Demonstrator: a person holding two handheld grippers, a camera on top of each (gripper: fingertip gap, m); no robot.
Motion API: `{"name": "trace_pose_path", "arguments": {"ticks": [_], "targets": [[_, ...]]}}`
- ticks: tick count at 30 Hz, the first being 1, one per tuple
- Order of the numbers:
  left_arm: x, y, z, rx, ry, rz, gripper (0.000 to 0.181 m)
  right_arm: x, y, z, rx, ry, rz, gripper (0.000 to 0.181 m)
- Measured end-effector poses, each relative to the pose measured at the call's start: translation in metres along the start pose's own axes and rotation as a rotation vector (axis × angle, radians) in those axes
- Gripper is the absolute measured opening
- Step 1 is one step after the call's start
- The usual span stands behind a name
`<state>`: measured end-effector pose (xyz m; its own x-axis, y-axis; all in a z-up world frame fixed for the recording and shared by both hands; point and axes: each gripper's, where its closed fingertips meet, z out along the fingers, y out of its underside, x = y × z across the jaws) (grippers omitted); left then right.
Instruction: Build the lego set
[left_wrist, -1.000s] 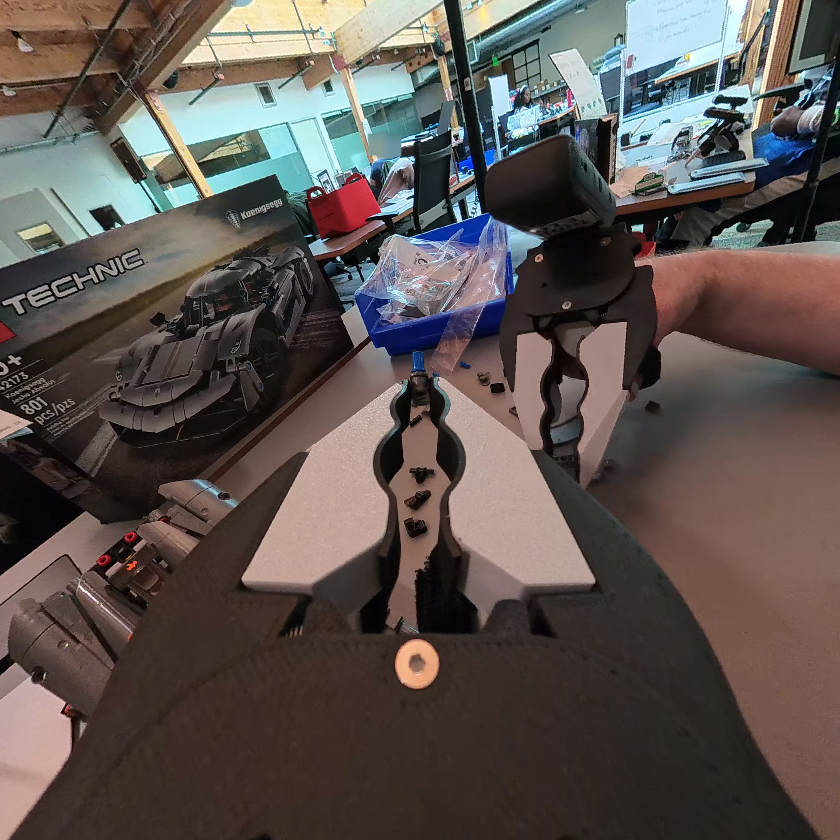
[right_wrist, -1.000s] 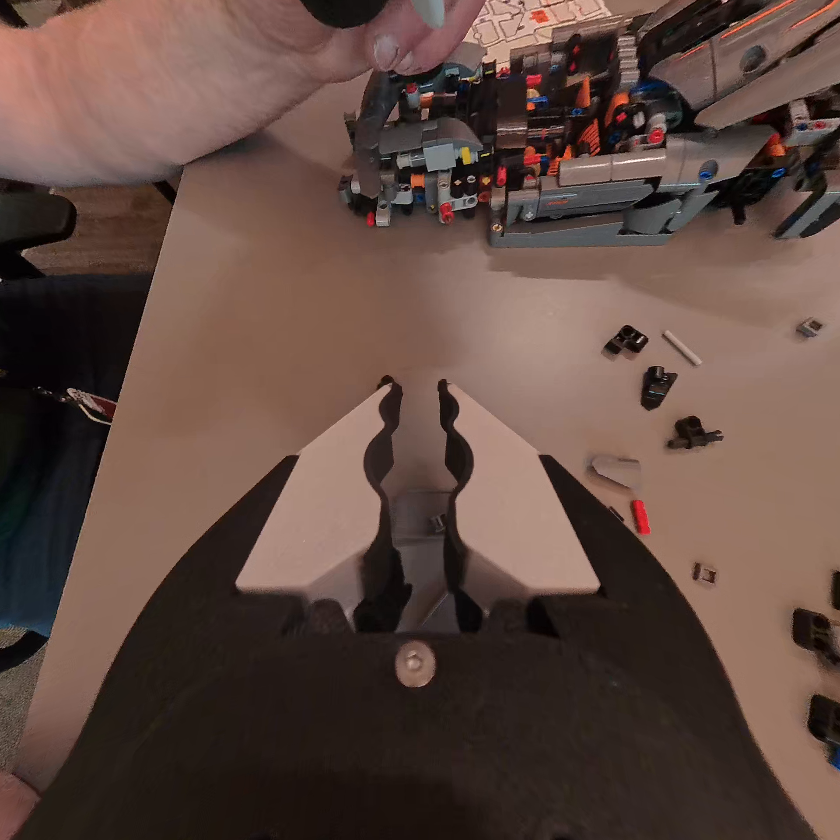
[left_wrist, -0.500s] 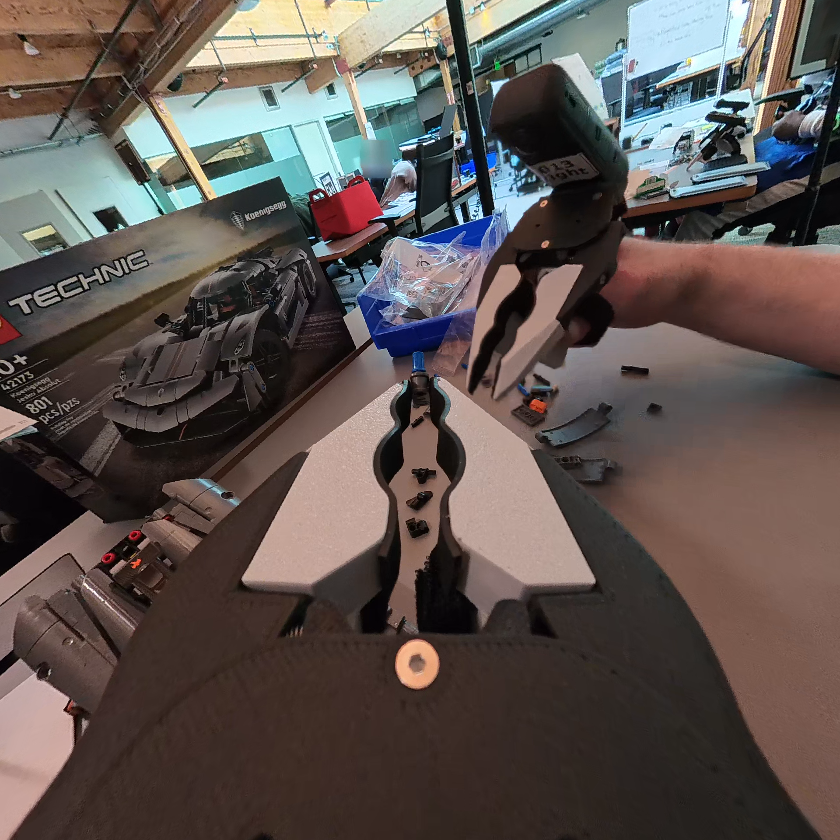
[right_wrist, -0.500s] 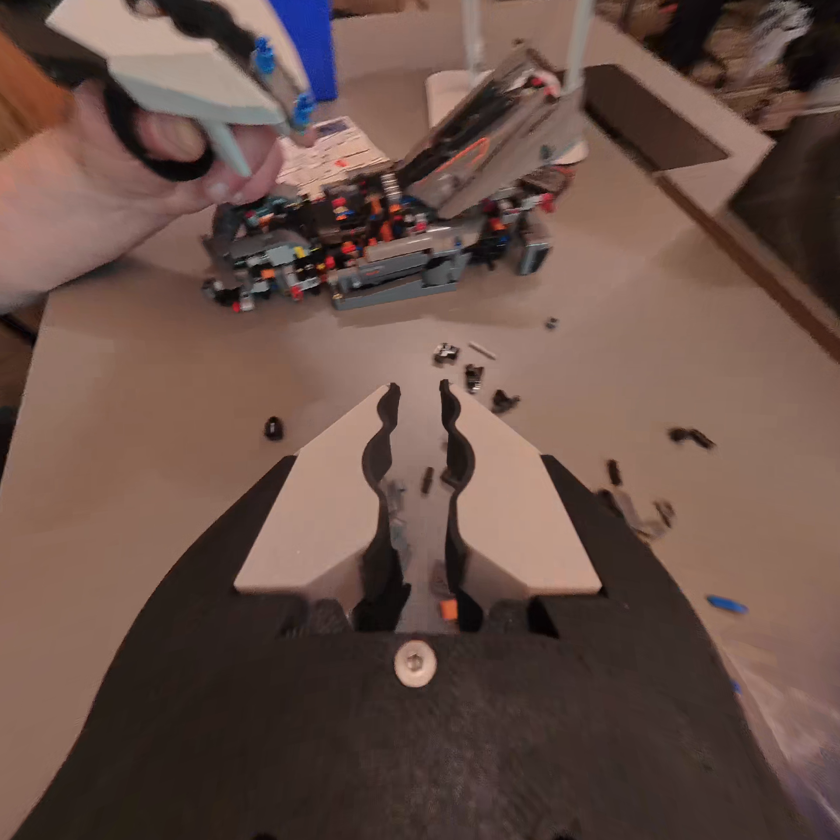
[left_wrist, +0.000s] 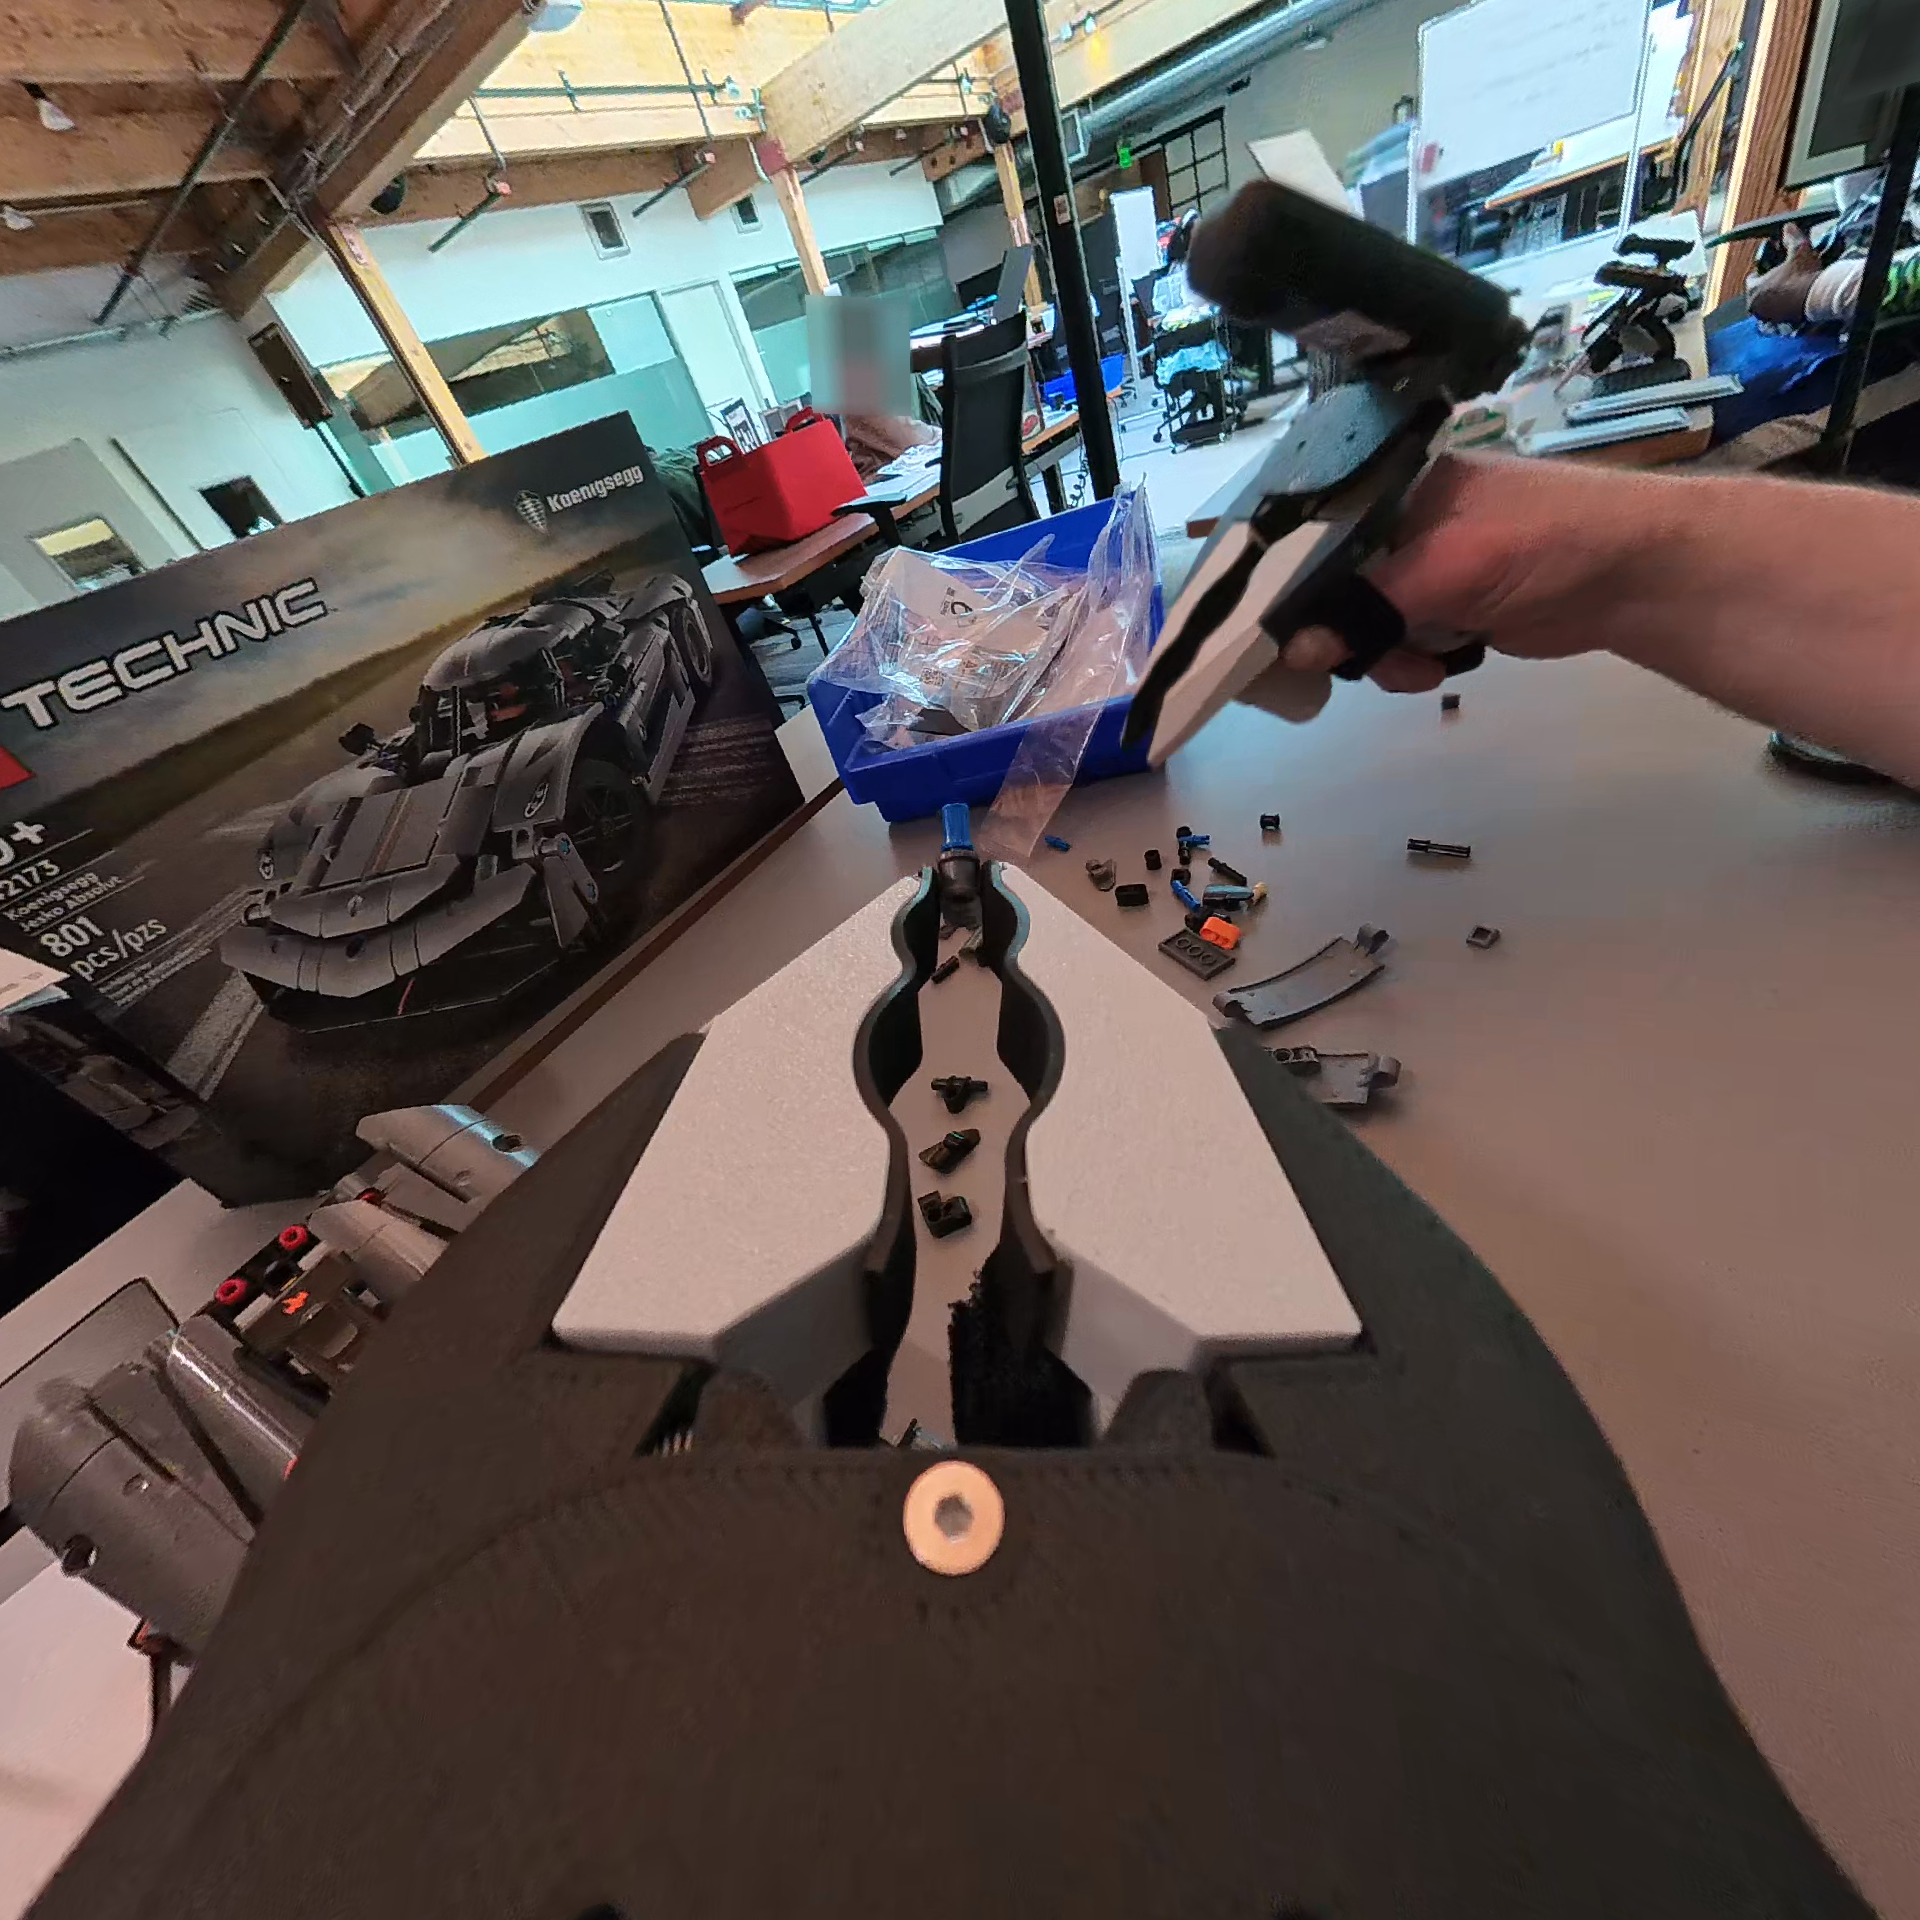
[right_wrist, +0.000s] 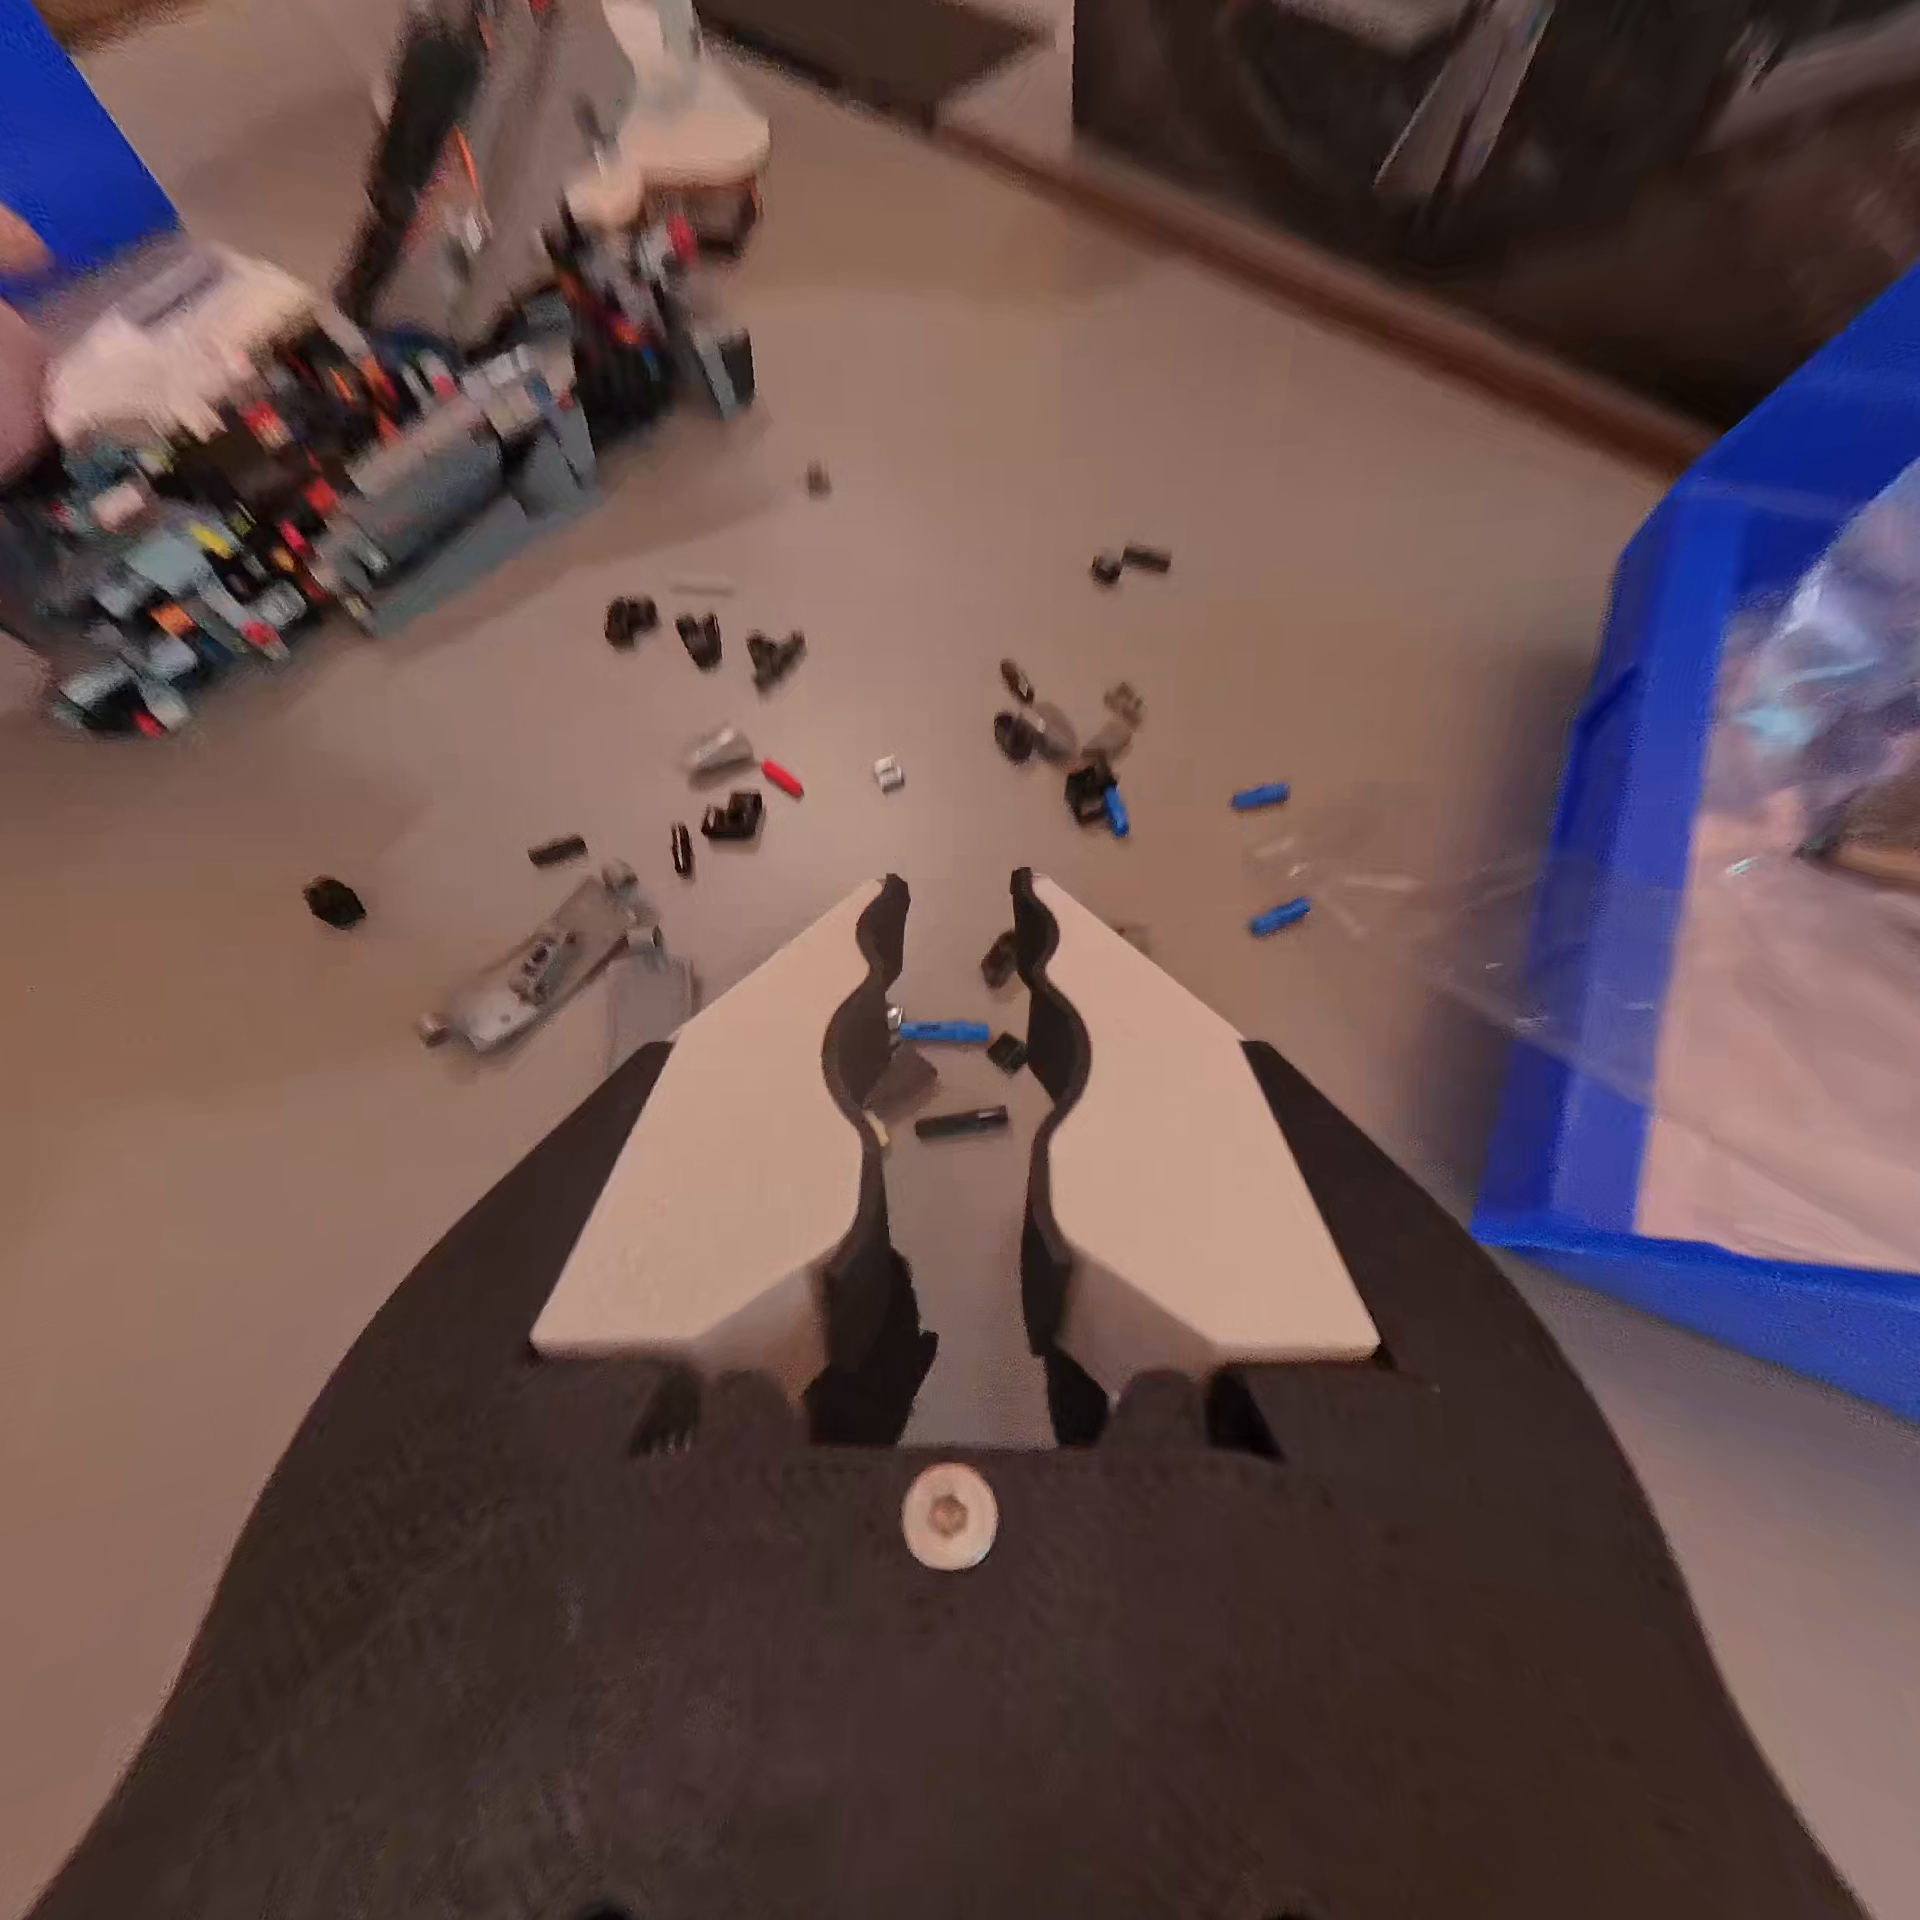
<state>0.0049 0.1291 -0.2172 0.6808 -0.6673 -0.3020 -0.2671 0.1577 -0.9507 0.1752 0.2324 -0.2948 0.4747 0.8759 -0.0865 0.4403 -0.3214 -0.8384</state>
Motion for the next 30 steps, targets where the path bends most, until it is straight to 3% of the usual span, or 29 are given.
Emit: {"name": "trace_pose_path", "arguments": {"ticks": [4,9,21,30], "targets": [[-0.002,0.001,-0.001,-0.003,-0.005,-0.005,0.005,0.002,0.038,0.036,-0.228,0.034,-0.001,0.021],[-0.003,-0.001,-0.002,0.005,-0.006,-0.008,0.005,0.013,0.049,0.051,-0.31,0.103,0.034,0.02],[-0.001,0.001,0.0,-0.002,0.002,-0.005,0.005,0.012,0.053,0.052,-0.326,0.094,0.031,0.004],[-0.001,0.001,0.0,-0.002,0.0,-0.006,0.005,0.005,0.053,0.053,-0.322,0.071,0.022,0.007]]}}
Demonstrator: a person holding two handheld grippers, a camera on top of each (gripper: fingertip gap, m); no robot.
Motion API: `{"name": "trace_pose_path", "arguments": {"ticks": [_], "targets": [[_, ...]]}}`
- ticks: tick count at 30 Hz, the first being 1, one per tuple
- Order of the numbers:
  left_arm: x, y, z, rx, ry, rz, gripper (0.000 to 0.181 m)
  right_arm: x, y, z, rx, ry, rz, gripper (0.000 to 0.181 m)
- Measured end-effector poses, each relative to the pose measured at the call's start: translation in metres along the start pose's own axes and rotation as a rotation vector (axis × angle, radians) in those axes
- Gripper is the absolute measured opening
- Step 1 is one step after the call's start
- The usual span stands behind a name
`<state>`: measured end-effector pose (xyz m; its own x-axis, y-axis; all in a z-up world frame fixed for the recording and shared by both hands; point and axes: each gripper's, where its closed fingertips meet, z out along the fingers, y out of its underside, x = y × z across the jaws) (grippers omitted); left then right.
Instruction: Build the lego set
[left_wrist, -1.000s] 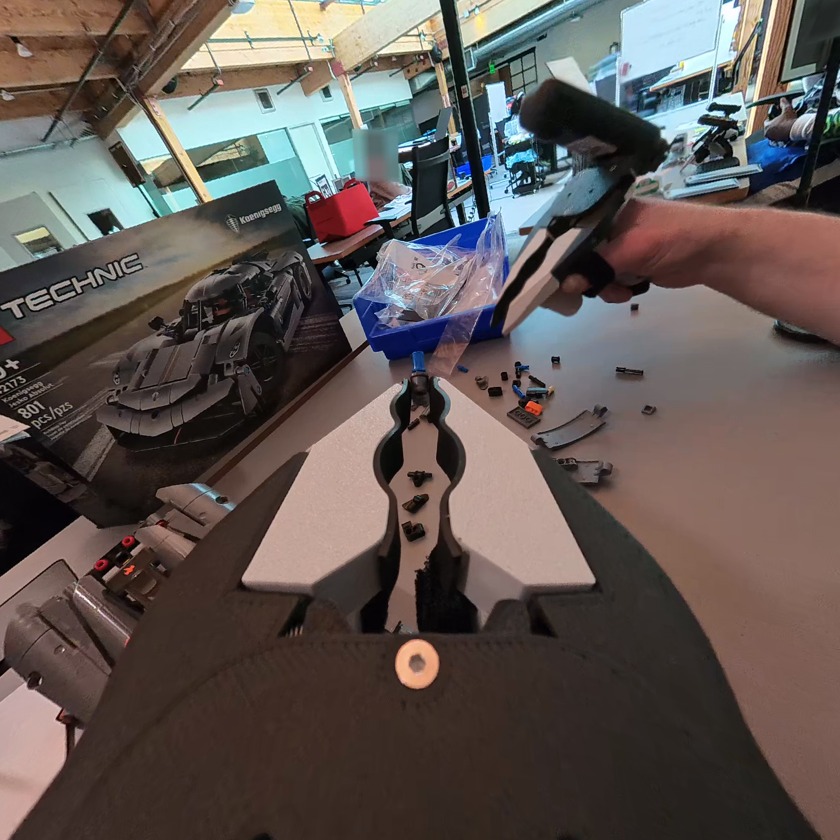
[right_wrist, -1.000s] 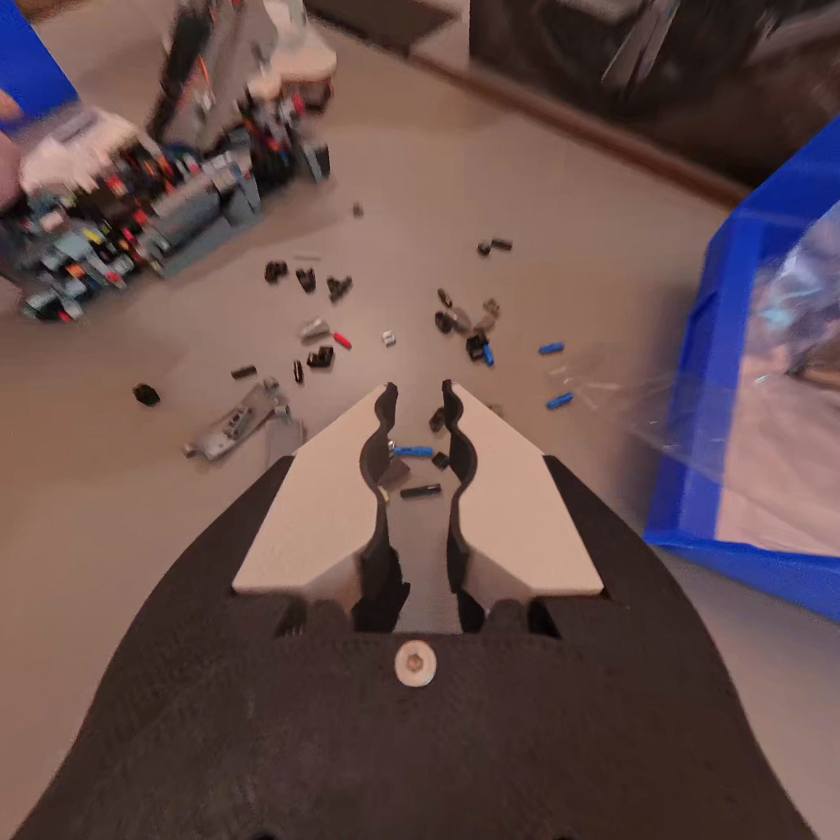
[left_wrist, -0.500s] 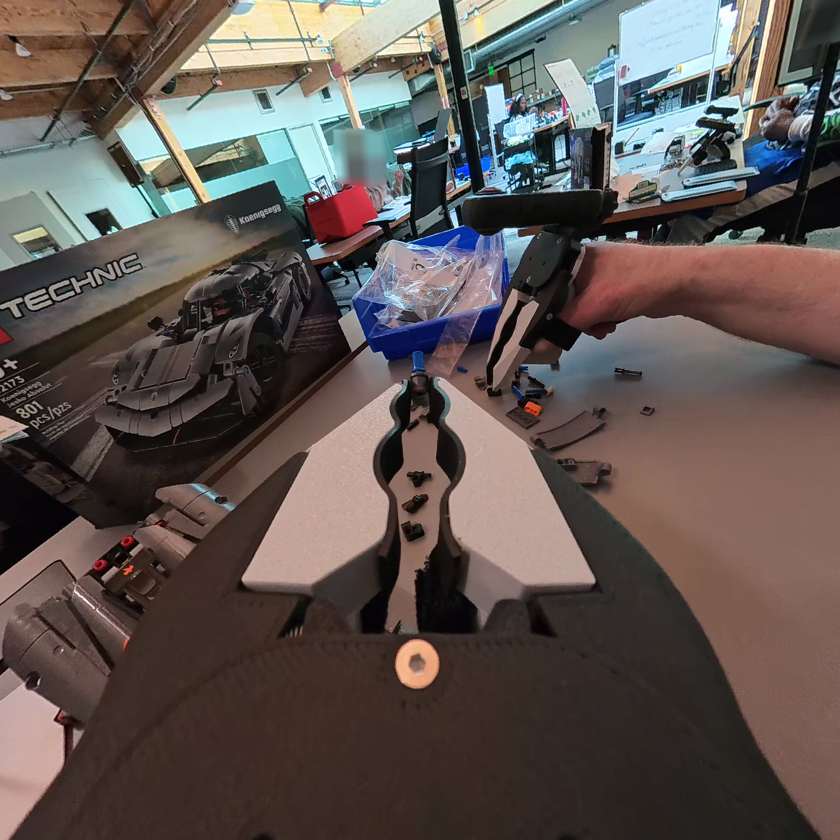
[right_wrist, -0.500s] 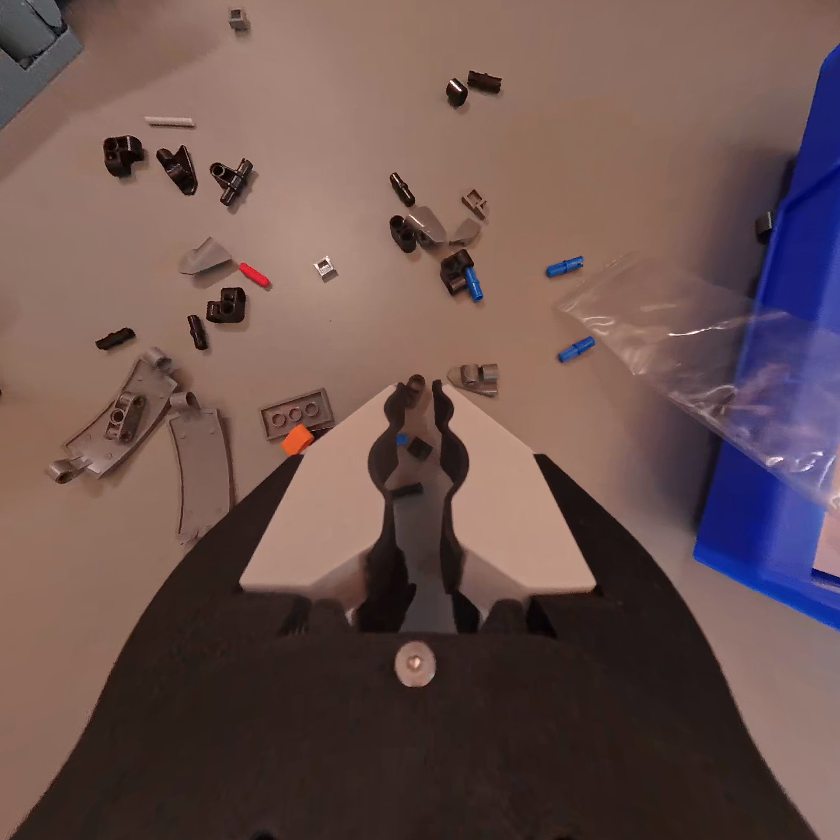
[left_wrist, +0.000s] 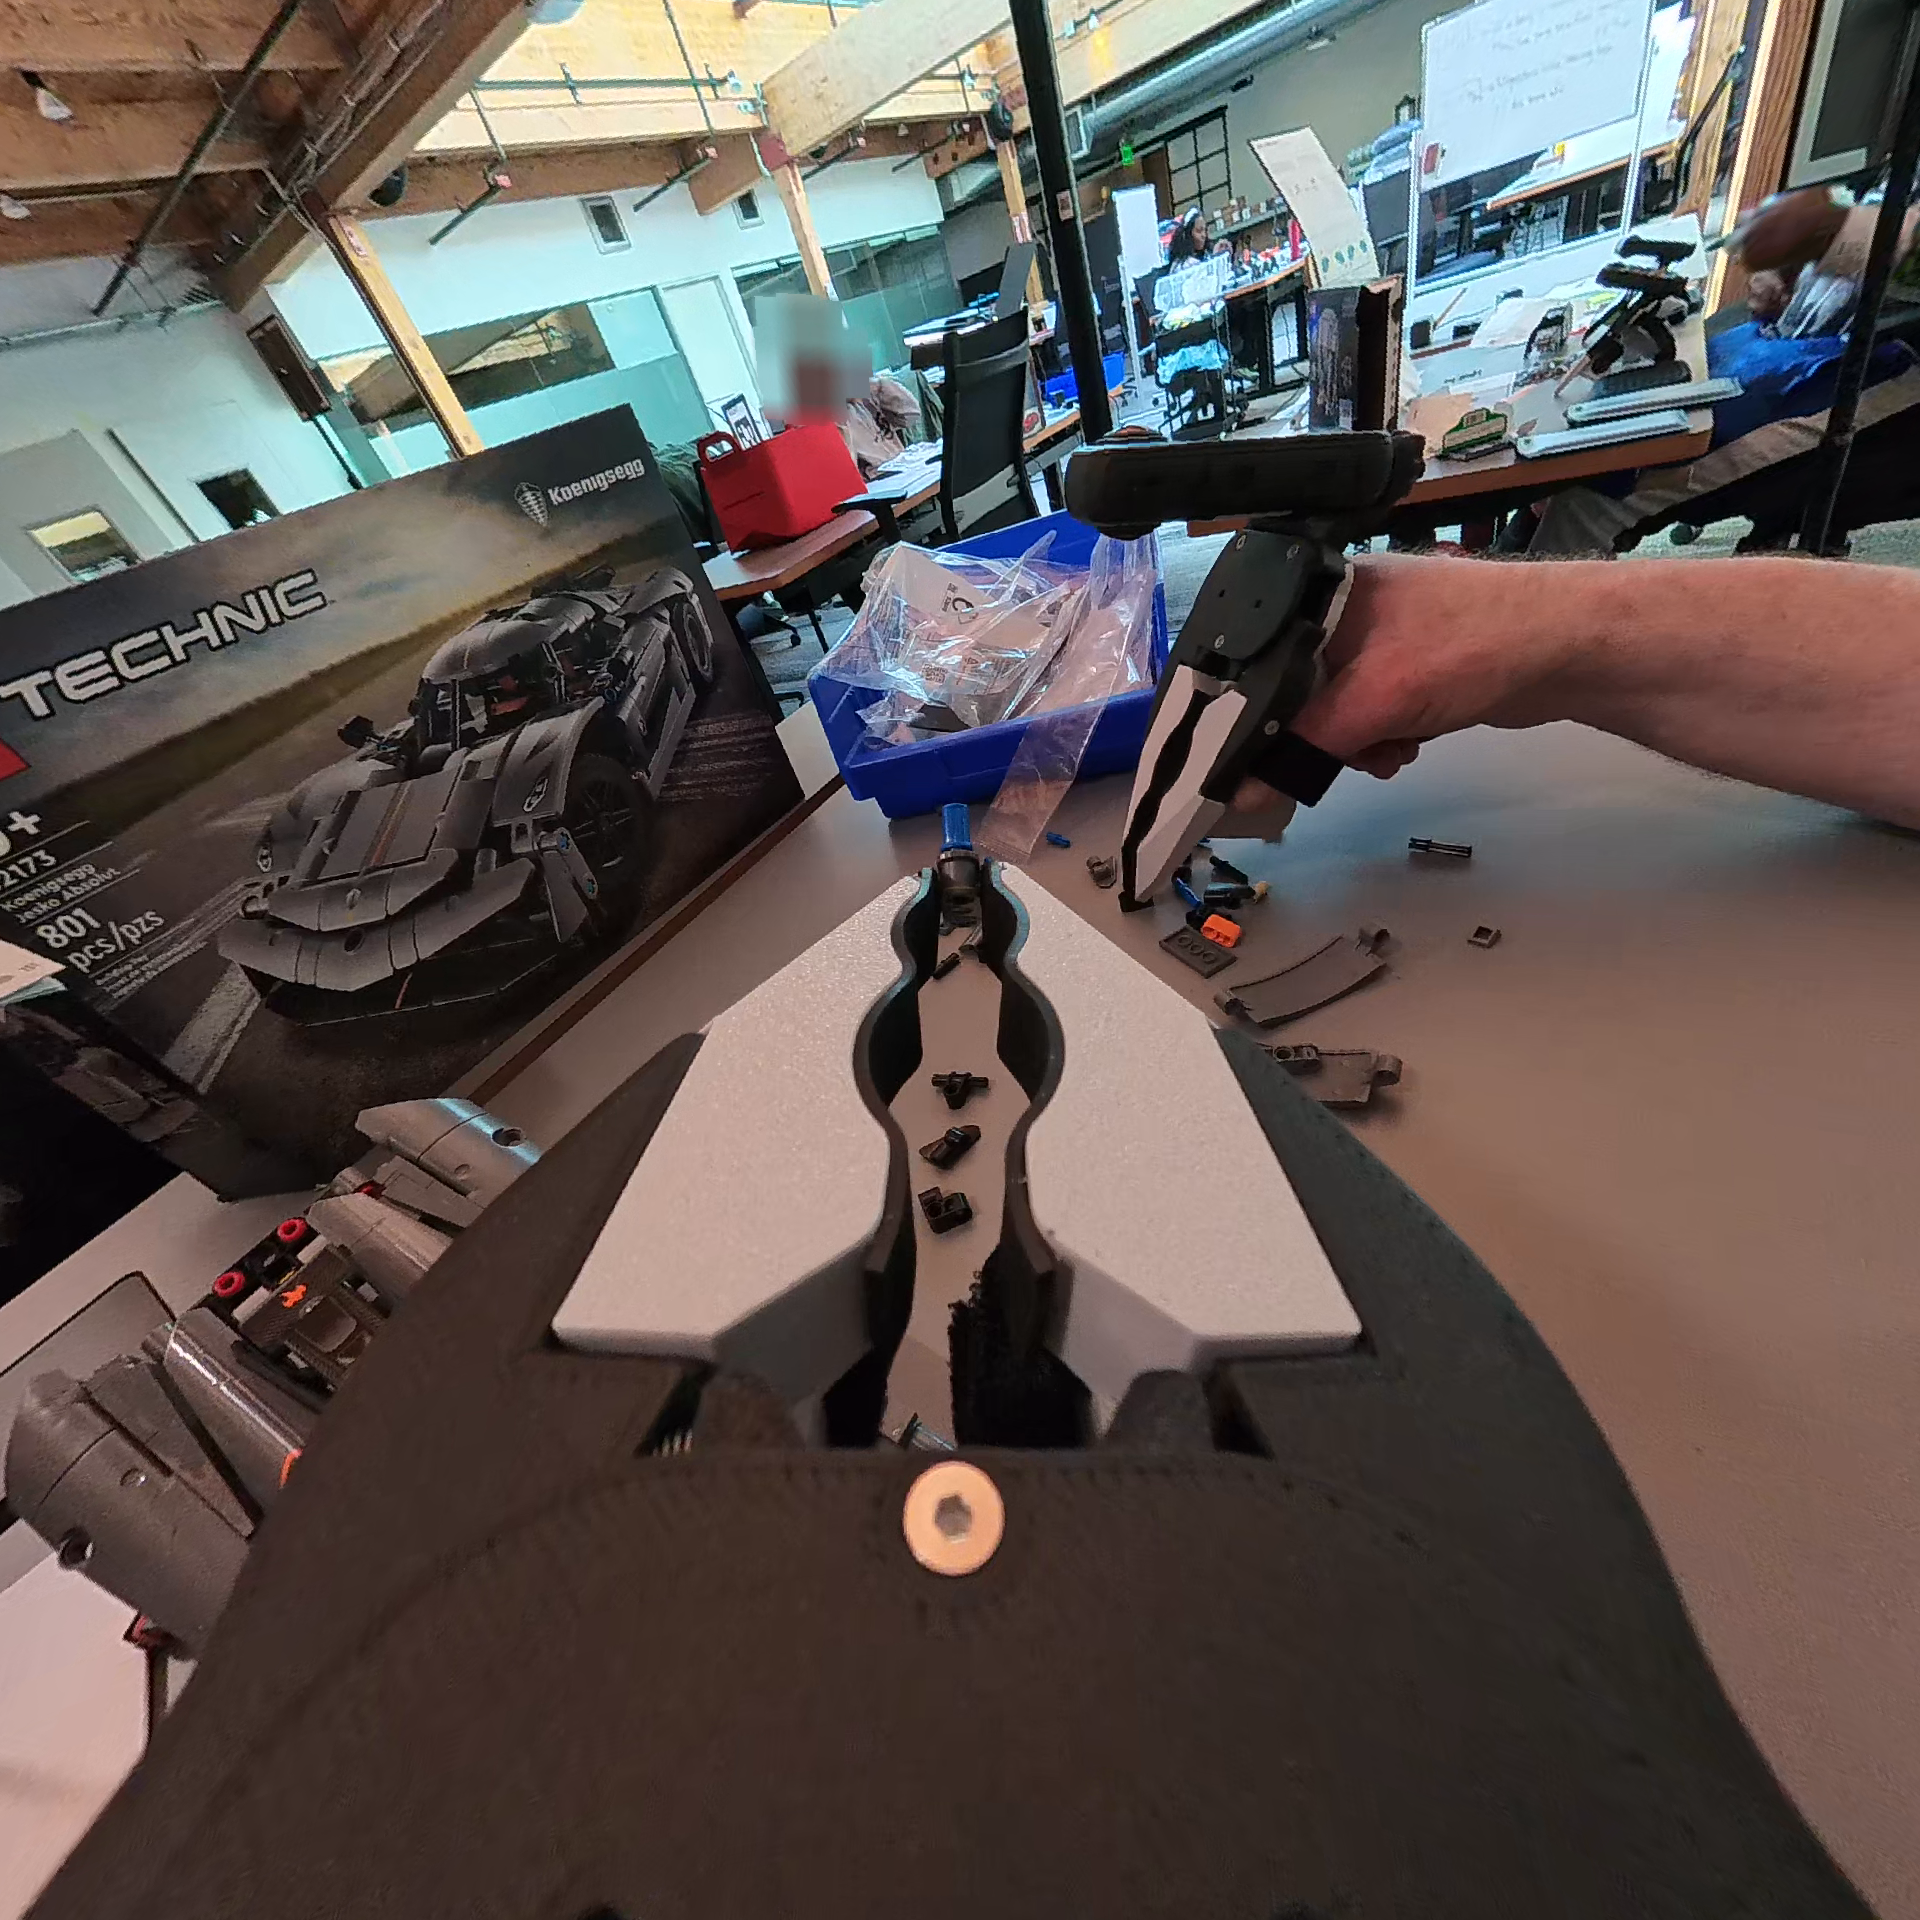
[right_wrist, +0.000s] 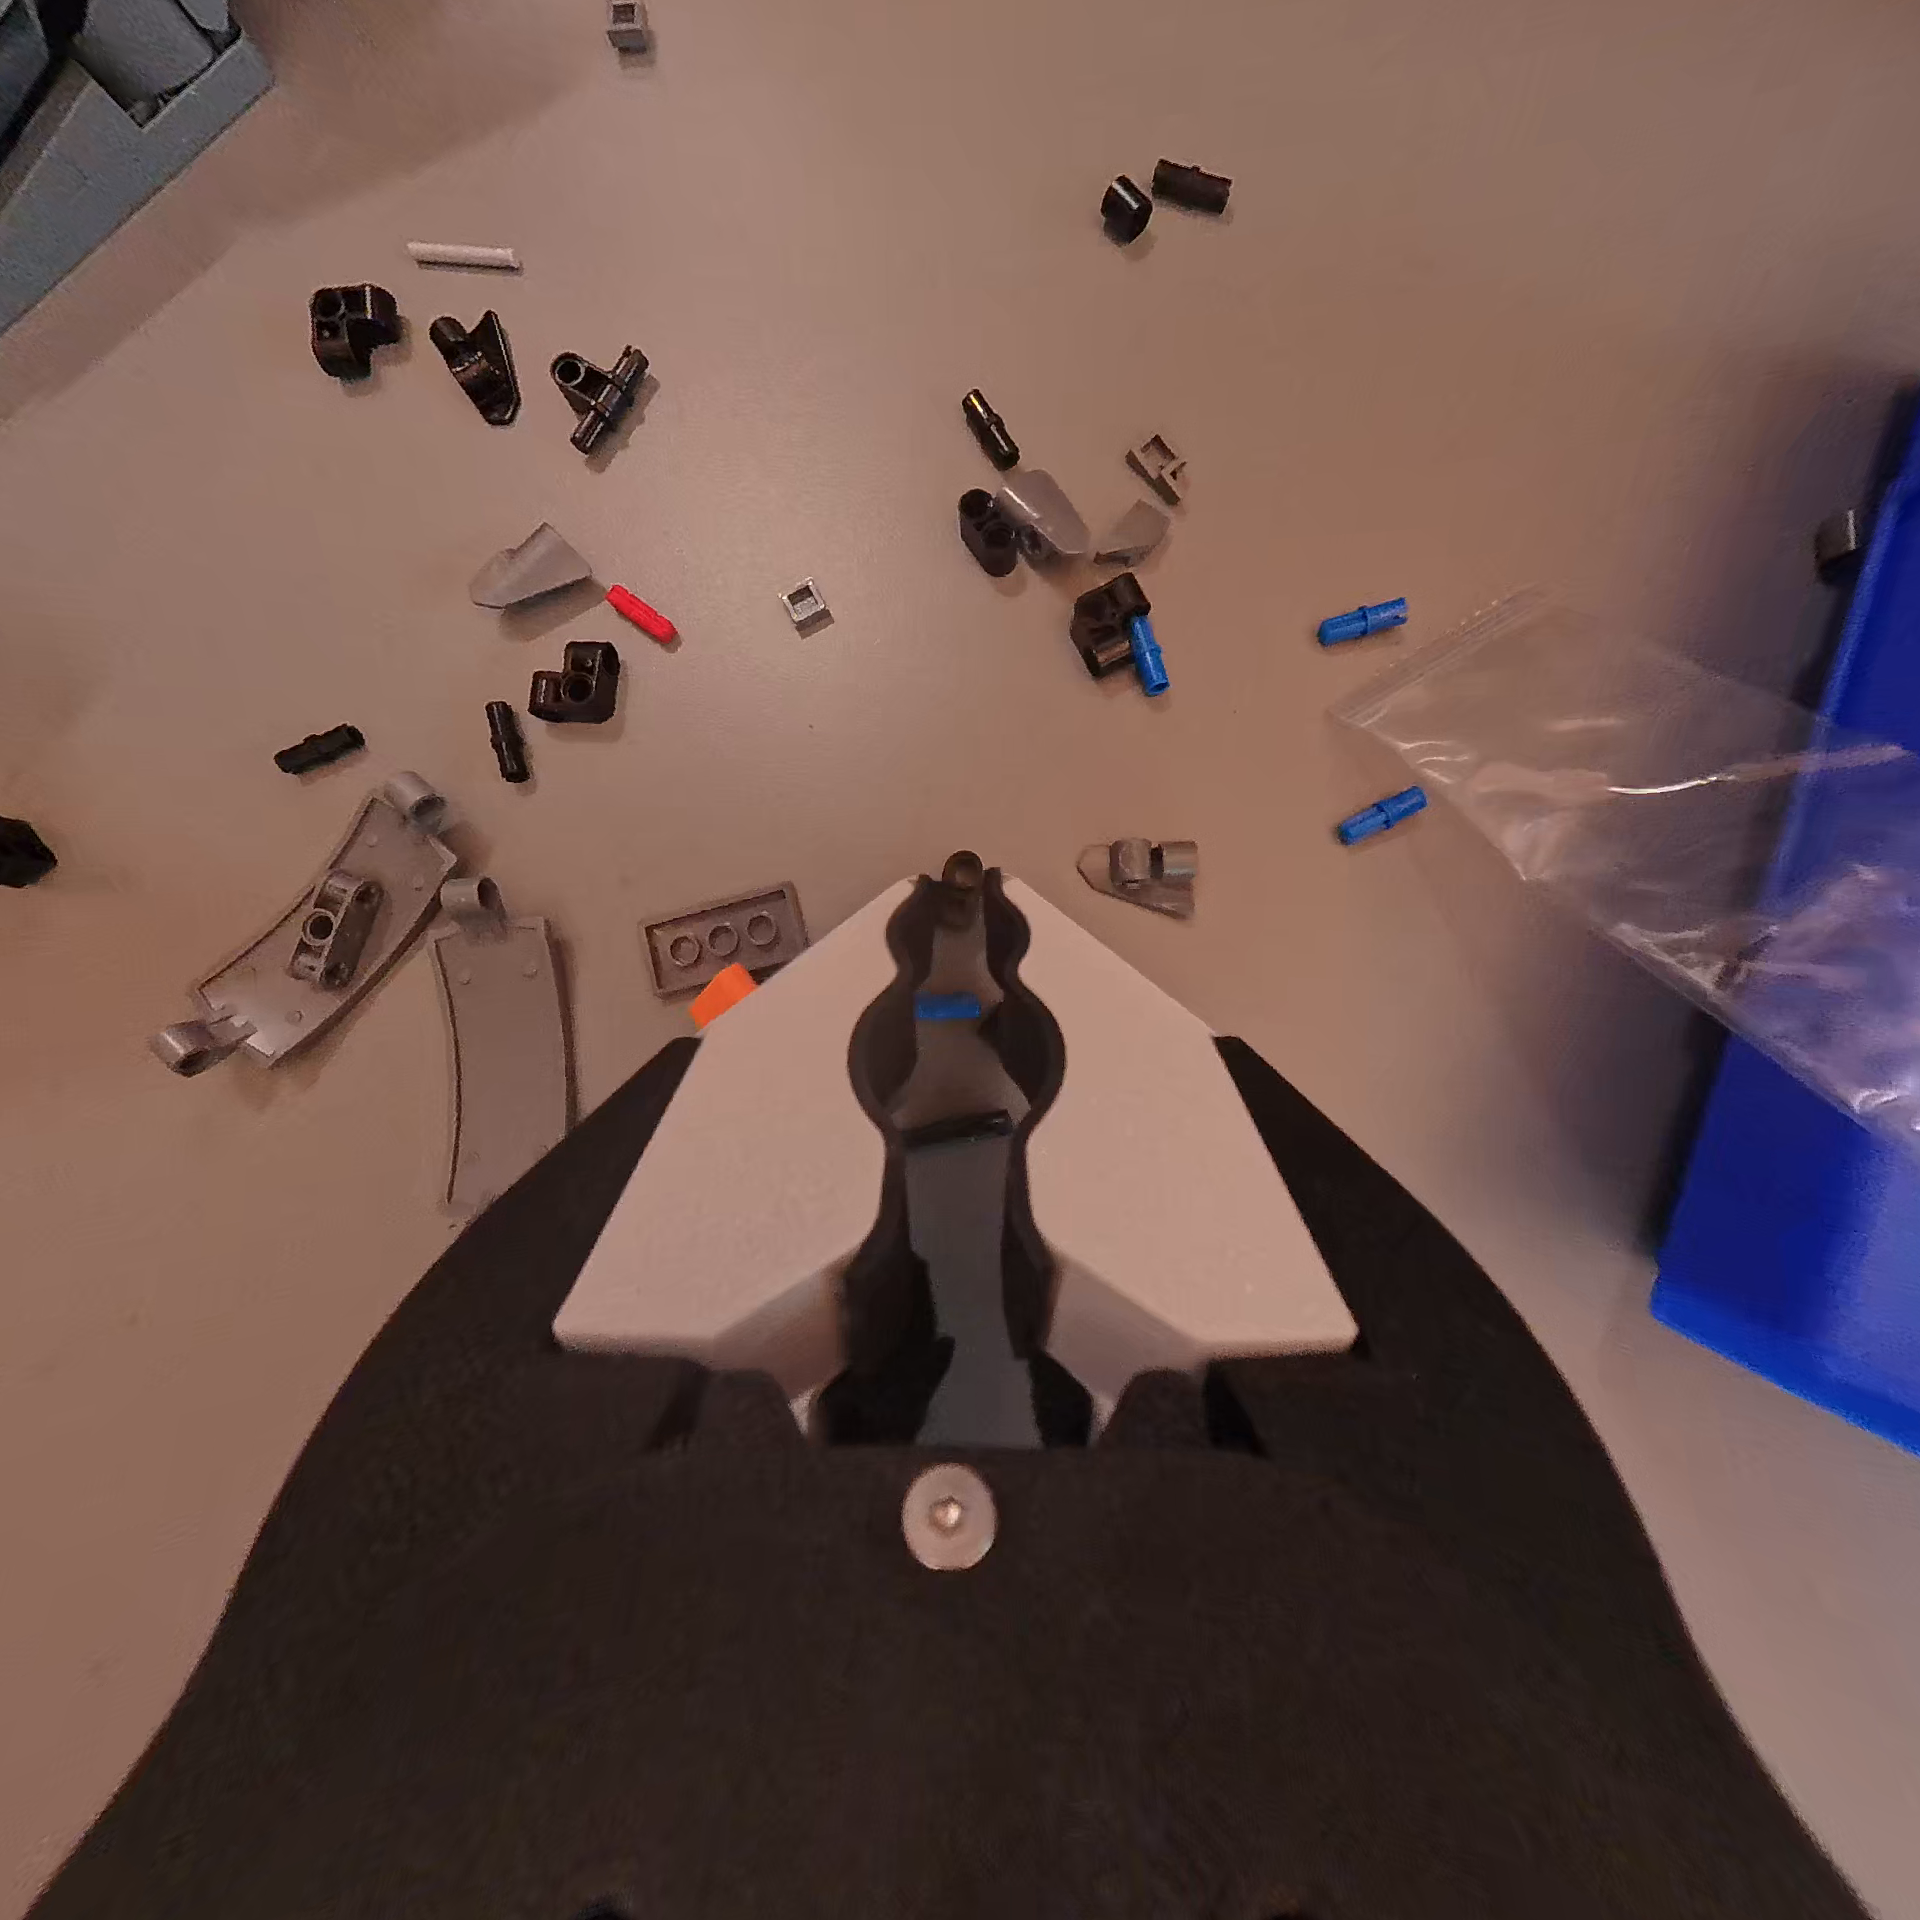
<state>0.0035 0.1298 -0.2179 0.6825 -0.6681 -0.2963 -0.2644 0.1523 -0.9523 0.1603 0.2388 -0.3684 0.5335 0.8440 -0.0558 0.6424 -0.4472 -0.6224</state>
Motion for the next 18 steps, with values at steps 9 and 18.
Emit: {"name": "trace_pose_path", "arguments": {"ticks": [9,18], "targets": [[0.0008,-0.0006,-0.0001,0.001,0.005,0.0,0.005,-0.004,0.0027,0.0055,-0.029,0.008,-0.023,0.006],[0.0019,0.0011,0.0011,-0.005,0.01,-0.001,0.005,-0.0099,-0.0007,0.0053,-0.006,-0.007,-0.054,0.006]]}}
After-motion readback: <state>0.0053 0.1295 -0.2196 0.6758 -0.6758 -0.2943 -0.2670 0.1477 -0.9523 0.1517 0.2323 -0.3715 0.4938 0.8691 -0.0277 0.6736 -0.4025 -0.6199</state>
